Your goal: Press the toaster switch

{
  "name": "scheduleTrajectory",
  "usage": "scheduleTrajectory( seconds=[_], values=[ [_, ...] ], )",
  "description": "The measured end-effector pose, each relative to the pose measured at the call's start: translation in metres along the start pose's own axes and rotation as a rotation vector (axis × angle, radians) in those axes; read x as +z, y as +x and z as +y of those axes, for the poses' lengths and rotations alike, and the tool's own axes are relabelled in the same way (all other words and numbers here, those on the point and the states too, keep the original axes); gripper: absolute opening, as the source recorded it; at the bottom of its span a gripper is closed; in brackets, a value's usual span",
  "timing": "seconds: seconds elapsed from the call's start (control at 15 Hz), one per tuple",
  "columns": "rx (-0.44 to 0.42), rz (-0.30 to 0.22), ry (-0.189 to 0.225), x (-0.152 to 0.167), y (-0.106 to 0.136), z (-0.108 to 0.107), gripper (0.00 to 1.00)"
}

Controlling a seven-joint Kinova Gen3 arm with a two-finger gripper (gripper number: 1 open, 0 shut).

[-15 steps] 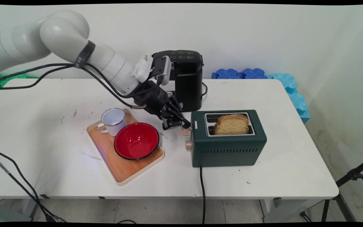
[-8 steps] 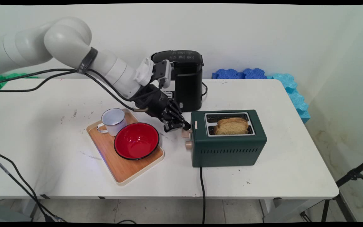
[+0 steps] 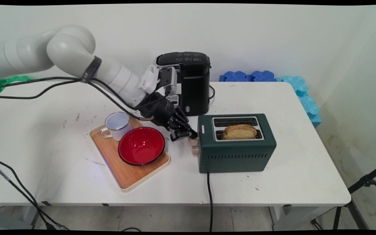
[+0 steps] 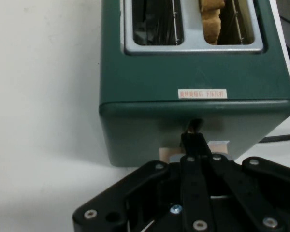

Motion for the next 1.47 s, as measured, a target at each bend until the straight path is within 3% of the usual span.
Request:
scheduleTrajectory(
  seconds=[1.47],
  values=[
    [-0.058, -0.001, 0.02, 0.014, -0.021, 0.0, 0.0]
  ],
)
